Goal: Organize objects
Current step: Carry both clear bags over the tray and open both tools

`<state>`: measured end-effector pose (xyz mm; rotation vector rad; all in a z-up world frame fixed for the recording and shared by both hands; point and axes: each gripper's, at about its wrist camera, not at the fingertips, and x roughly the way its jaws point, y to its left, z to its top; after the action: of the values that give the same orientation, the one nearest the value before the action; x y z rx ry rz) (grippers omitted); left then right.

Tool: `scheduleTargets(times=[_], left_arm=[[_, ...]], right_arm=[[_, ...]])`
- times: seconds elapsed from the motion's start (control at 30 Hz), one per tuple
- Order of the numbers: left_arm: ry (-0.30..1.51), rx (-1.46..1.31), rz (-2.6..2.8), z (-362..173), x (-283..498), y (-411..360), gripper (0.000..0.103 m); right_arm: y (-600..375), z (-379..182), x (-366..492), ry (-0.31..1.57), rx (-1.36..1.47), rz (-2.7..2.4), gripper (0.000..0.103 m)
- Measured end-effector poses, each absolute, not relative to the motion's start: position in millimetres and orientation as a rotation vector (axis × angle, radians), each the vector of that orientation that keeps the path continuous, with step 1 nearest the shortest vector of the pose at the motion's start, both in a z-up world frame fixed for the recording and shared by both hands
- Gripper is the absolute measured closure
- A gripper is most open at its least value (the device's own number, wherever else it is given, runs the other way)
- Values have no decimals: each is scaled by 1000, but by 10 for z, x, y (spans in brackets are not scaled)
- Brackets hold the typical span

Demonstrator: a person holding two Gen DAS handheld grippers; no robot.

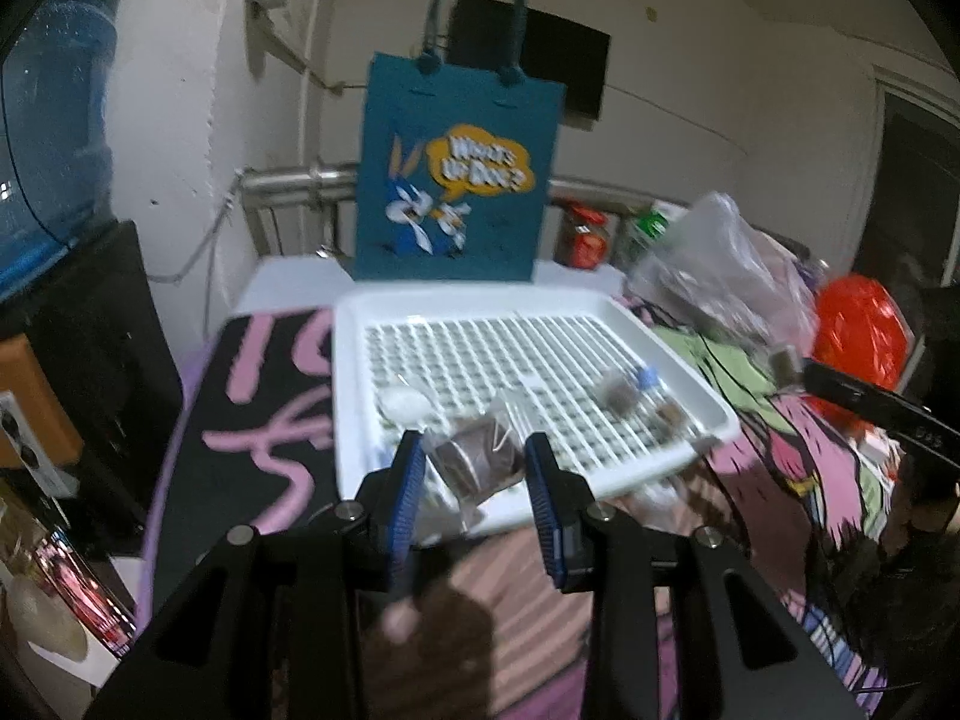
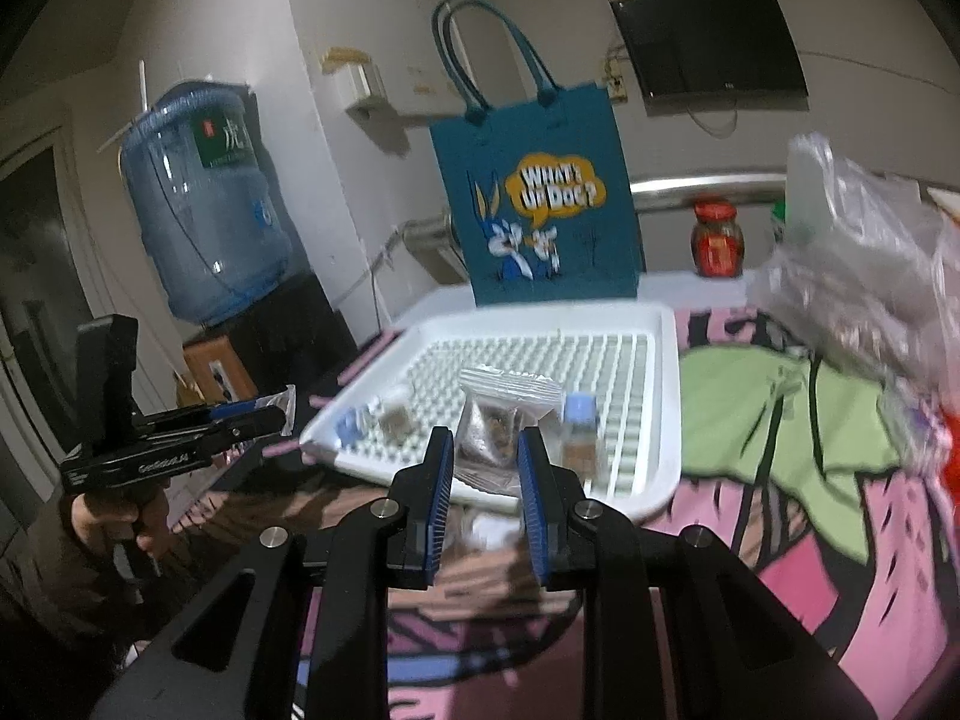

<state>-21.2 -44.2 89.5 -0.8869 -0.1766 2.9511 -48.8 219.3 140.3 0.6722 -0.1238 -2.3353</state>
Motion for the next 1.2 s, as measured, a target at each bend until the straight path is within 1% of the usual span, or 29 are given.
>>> scheduleTargets(times=[0.13,0.3,0.37,0.53,0.9,1.07,1.1,1.13,1.17,1.2], left_arm=[[-190,-902,2966,960,-467,-559,70],[-220,-998,2933,857,-886,-566,70],[-211,-1044,2924,771,-1043,-544,70],[-193,-1140,2887,565,-1393,-447,70],[-148,-1273,2847,258,-1747,-306,70],[-184,-1292,2832,250,-1778,-332,64],[-203,-1281,2829,271,-1773,-343,63],[-223,-1260,2833,307,-1749,-358,56],[-238,-1237,2837,346,-1722,-367,48],[-251,-1209,2841,396,-1681,-376,46]], right_arm=[[2175,1580,-725,-152,655,-2327,82],[2109,1608,-1075,-177,703,-2312,82],[2066,1552,-1225,-190,748,-2299,82],[1867,1334,-1597,-128,866,-2311,82],[1678,846,-2128,-73,1099,-2316,82],[1689,727,-2211,-82,1144,-2331,80],[1702,740,-2213,-94,1142,-2339,72],[1722,762,-2201,-112,1140,-2341,67],[1762,802,-2168,-143,1122,-2343,58],[1784,845,-2135,-161,1099,-2342,53]])
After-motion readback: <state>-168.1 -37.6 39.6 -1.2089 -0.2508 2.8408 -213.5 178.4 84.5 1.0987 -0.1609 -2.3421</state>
